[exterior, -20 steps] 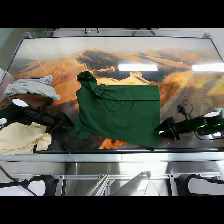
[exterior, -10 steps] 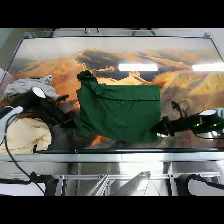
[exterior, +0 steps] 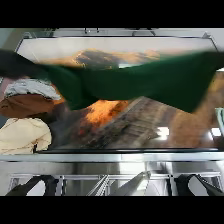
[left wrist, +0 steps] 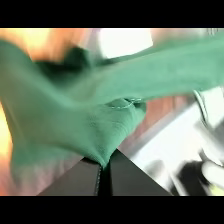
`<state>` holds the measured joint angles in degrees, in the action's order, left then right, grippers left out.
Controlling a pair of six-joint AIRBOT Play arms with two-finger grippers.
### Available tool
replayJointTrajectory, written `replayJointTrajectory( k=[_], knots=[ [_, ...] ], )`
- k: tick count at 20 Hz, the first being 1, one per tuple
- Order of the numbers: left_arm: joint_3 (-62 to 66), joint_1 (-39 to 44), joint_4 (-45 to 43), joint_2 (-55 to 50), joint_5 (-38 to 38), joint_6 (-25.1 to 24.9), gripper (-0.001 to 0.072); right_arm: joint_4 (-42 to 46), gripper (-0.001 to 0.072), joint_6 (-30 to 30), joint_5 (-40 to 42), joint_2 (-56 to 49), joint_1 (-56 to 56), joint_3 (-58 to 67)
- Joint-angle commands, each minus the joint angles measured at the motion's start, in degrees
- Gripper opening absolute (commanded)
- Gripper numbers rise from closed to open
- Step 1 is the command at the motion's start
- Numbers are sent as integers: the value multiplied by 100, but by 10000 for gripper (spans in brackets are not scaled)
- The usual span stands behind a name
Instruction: Fold the shirts.
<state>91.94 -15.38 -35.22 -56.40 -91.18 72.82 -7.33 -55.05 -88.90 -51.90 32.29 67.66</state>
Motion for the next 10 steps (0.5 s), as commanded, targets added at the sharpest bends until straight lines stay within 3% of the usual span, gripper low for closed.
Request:
replayJointTrajectory(
  k=[1,5,8,10],
  knots=[
    [1604,-901,-470,1250,461,-31,31,-407,20,-140,737,874,813,1375],
    [2168,-1226,-184,1134,479,-96,31,1202,20,-673,1091,1060,798,1696],
    [1928,-407,55,151,562,-494,31,2194,20,-730,1237,575,-101,1410],
    [1676,337,-186,-693,1115,-1014,31,2898,19,-640,1821,162,-949,868]
  ],
)
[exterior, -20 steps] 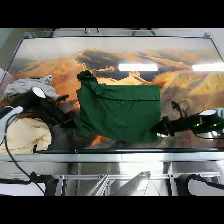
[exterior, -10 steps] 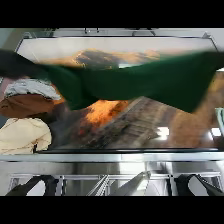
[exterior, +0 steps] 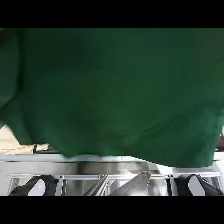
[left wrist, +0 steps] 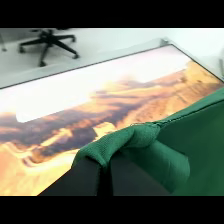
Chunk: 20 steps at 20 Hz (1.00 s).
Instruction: Fold the shirts.
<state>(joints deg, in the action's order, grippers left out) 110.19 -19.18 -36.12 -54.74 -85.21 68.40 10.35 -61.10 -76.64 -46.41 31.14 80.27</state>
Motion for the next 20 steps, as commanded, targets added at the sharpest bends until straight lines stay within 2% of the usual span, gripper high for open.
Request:
replayJointTrajectory(
  k=[1,3,5,8,9,10,11,12,13,15,16,17,18,20],
  knots=[
    [-201,1121,-426,-1384,848,-741,31,1574,19,-13,1012,-647,-1255,-704],
    [48,1742,-1263,-2667,1196,-798,32,2330,19,-20,1873,-1305,-1784,-1178],
    [684,2087,-1749,-4144,1182,-791,31,2461,20,-20,2507,-2140,-1971,-1438],
    [1471,2153,-1456,-5838,1478,-752,36,2437,20,-24,3399,-3477,-1947,-1449],
    [1421,2061,-1161,-6041,1856,-706,89,2422,21,-24,3775,-3755,-1893,-1447],
    [1185,1912,-682,-6041,2249,-706,321,2389,30,-24,3987,-3982,-1805,-1410],
    [881,1738,-76,-5949,2592,-706,648,2339,181,-22,3991,-4120,-1700,-1335],
    [614,1519,509,-5812,2717,-732,712,2302,401,-22,3884,-4157,-1574,-1281],
    [507,1274,789,-5676,2518,-745,710,2310,489,-13,3602,-4133,-1410,-1207],
    [507,743,671,-5407,1504,-726,708,2334,499,225,2599,-3998,-966,-1075],
    [507,470,608,-5292,894,-640,675,2428,499,238,2037,-3904,-684,-1075],
    [501,197,448,-5187,225,-328,530,2579,500,236,1506,-3851,-437,-1075],
    [498,-26,199,-5123,-369,-11,473,2817,499,195,918,-3834,-184,-1102],
    [66,-332,-385,-4883,-1209,452,475,3322,498,72,-42,-3816,140,-1416]
  ],
)
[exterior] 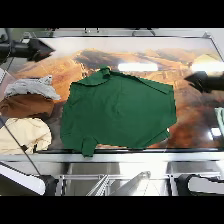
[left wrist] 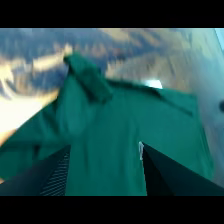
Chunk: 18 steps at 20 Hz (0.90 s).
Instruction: Fold the shirts.
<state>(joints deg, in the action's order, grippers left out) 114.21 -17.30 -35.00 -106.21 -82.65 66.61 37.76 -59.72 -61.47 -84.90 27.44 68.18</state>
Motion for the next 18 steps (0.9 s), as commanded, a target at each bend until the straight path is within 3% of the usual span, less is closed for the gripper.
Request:
replayJointTrajectory(
  k=[1,4,8,9,10,12,15,16,17,18],
  knots=[
    [-885,-627,-903,518,-1672,748,475,776,498,-133,-1838,52,632,-588],
    [-2771,-782,-1971,1366,-1373,796,476,1088,496,-136,-1731,96,791,-1899],
    [-4837,-905,-2199,2151,-813,514,476,1239,495,-44,-977,92,619,-3189],
    [-5115,-909,-2201,2269,-756,404,476,1237,456,-4,-765,74,509,-3403],
    [-5357,-907,-2199,2385,-697,326,476,1231,300,46,-634,37,378,-3521],
    [-5652,-903,-2194,2538,-518,319,476,1075,327,149,-446,-37,48,-3574],
    [-5939,-903,-2199,2638,-258,280,476,748,310,275,-284,-42,-358,-3565],
    [-6015,-892,-2205,2634,-190,280,476,671,139,299,-310,-37,-409,-3547],
    [-6118,-892,-2197,2634,-107,282,476,610,20,293,-450,-26,-400,-3521],
    [-6216,-892,-2208,2629,-52,280,476,616,19,293,-645,-4,-369,-3471]
  ],
)
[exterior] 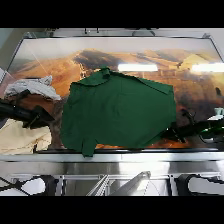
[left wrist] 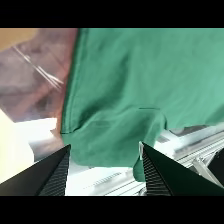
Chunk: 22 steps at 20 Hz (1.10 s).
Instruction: Fold the shirts.
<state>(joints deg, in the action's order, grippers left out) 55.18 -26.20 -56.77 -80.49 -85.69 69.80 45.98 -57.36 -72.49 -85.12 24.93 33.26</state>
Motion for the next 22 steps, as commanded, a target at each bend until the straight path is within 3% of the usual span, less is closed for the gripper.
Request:
replayJointTrajectory(
  k=[1,6,10,12,14,15,16,18,20,22],
  knots=[
    [-411,0,-28,17,334,-44,476,-205,19,20,278,90,-44,85],
    [-750,31,2,-505,455,-76,476,-136,20,-531,245,855,592,155],
    [-1025,728,153,-1067,704,-76,475,28,20,-920,-48,1272,667,61],
    [-1034,1305,365,-1292,682,-162,275,33,20,-1001,-46,1414,566,-46],
    [-883,1816,590,-1368,826,-181,267,31,20,-1016,-42,1517,531,-144],
    [-785,2037,468,-1368,979,-175,184,28,20,-1019,-46,1567,531,-168],
    [-691,2223,302,-1366,1099,-131,19,31,20,-1016,-55,1637,531,-173],
    [-546,2330,428,-1314,846,-149,32,24,19,-1040,-136,1878,544,-153],
    [-376,2162,1484,-898,81,-566,32,-188,19,-1038,-761,2264,732,57],
    [-164,1812,3386,-94,-1113,-1099,33,-1390,19,-916,-1298,2898,1064,444]
  ],
)
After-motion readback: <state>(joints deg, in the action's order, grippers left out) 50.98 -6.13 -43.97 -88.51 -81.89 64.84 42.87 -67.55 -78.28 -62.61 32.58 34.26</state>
